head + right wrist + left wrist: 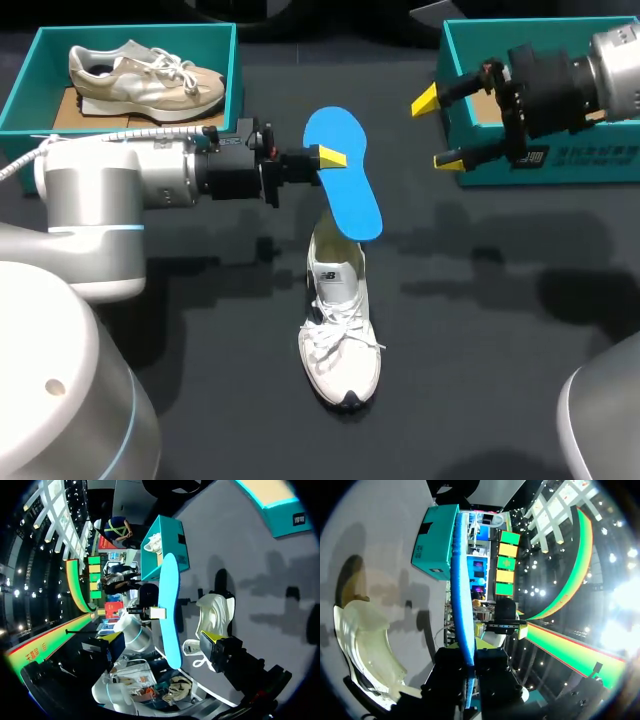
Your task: Take the shoe out of the shoebox, open the shoe tongue, remove and reinsert the insole, then place the shoe into the shoebox
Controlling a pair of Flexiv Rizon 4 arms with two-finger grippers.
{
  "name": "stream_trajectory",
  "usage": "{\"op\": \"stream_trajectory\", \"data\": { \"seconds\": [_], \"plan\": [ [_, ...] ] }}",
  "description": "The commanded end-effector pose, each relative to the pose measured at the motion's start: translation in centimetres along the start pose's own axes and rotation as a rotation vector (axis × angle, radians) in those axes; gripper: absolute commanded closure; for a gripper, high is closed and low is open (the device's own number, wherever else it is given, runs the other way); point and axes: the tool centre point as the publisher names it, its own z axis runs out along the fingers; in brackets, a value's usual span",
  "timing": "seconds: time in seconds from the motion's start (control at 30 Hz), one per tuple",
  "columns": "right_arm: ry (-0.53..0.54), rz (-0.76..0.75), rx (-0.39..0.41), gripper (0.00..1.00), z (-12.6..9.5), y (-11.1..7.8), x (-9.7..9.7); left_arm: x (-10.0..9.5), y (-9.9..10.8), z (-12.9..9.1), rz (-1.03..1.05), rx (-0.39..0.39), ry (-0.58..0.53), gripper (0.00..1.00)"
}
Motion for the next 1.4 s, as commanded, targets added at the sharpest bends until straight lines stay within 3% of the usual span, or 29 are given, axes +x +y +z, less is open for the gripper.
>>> {"op": "stream_trajectory", "data": {
  "seconds": [0.03,0.8,0.97,1.27,1.4],
  "plan": [
    [0.218,0.006,0.0,0.0,0.5,0.0,-0.9,-0.1,0.0,0.1,0.001,0.001,0.001,1.0],
    [0.235,0.02,-0.008,0.0,1.2,0.6,-1.1,0.2,0.0,-0.3,0.069,0.003,0.006,1.0],
    [0.256,0.017,-0.007,0.0,1.3,0.7,-1.1,1.1,0.1,-0.8,0.223,0.008,0.016,1.0],
    [0.256,0.017,-0.007,0.0,1.3,0.7,-1.1,3.9,0.3,-2.1,0.751,0.038,0.002,1.0],
    [0.256,0.017,-0.007,0.0,1.3,0.7,-1.1,4.2,0.0,-2.2,0.775,0.064,-0.014,1.0]
  ]
}}
